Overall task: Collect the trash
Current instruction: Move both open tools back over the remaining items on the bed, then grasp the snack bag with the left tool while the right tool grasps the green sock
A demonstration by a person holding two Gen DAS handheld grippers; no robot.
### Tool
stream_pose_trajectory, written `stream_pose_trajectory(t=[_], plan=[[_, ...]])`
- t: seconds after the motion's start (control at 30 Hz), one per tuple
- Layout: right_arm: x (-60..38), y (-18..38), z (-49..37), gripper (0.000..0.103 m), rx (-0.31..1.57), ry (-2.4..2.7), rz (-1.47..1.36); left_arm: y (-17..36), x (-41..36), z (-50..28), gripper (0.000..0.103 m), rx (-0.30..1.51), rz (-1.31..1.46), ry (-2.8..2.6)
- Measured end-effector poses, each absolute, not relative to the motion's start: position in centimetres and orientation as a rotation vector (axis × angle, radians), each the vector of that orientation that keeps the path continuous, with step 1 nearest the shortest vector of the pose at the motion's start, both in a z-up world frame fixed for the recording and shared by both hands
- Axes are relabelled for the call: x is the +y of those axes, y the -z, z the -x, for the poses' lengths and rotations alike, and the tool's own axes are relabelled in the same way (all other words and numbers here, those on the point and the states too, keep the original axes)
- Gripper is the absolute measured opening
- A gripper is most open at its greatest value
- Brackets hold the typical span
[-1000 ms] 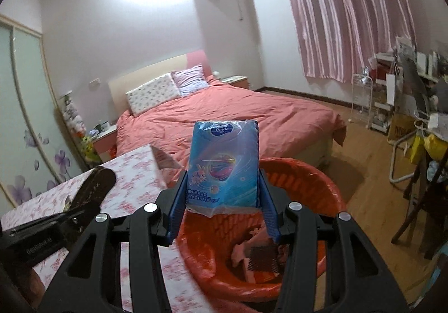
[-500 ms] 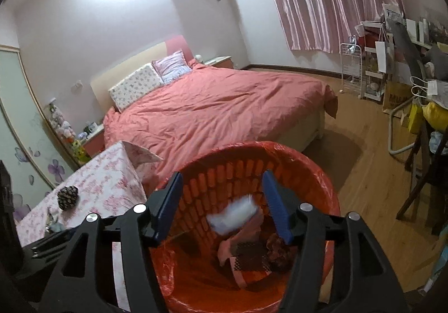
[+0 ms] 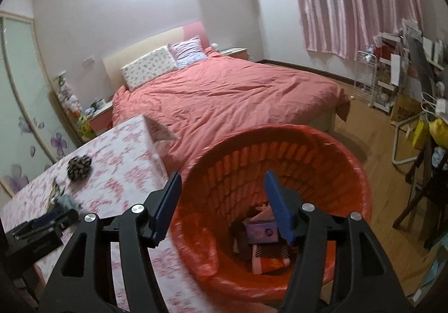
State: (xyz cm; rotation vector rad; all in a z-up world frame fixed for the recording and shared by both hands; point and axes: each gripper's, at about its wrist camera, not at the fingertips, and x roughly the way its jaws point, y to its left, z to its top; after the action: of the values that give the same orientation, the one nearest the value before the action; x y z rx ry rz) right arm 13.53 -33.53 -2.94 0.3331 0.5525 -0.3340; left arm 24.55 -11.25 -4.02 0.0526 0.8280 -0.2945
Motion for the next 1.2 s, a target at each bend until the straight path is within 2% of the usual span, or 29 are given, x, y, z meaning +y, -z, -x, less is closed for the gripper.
stream_pose_trajectory(t=[0.37, 0.6, 0.77, 0.97, 1.0, 1.1, 1.2], plan=[[-27.0, 3.7, -15.4, 0.061, 0.631, 0.204, -0.243, 4.2, -0.2, -27.5, 0.071, 0.856, 0.069, 0.09], [-25.3, 3.9, -16.1, 0.061, 0.651, 0.18, -0.219, 5.2, -0.8, -32.9, 0.074, 0.921, 0.07, 0.09], [-24.5, 4.4, -17.1, 0.061, 0.667, 0.172, -0.204, 6.4, -1.2, -36.0, 0.086, 0.97, 0.091, 0.077], [-24.1, 5.0, -17.6, 0.061, 0.686, 0.166, -0.201, 6.1, -0.7, -37.0, 0.087, 0.965, 0.185, 0.14], [-24.1, 5.1, -17.6, 0.061, 0.687, 0.166, -0.199, 6.0, -0.8, -37.2, 0.086, 0.964, 0.183, 0.142], [-23.8, 5.2, -17.7, 0.061, 0.691, 0.166, -0.192, 6.5, -1.6, -38.0, 0.069, 0.99, 0.158, 0.155], [-23.5, 5.3, -17.8, 0.061, 0.694, 0.164, -0.182, 6.7, -2.3, -38.4, 0.067, 0.985, 0.11, 0.145]])
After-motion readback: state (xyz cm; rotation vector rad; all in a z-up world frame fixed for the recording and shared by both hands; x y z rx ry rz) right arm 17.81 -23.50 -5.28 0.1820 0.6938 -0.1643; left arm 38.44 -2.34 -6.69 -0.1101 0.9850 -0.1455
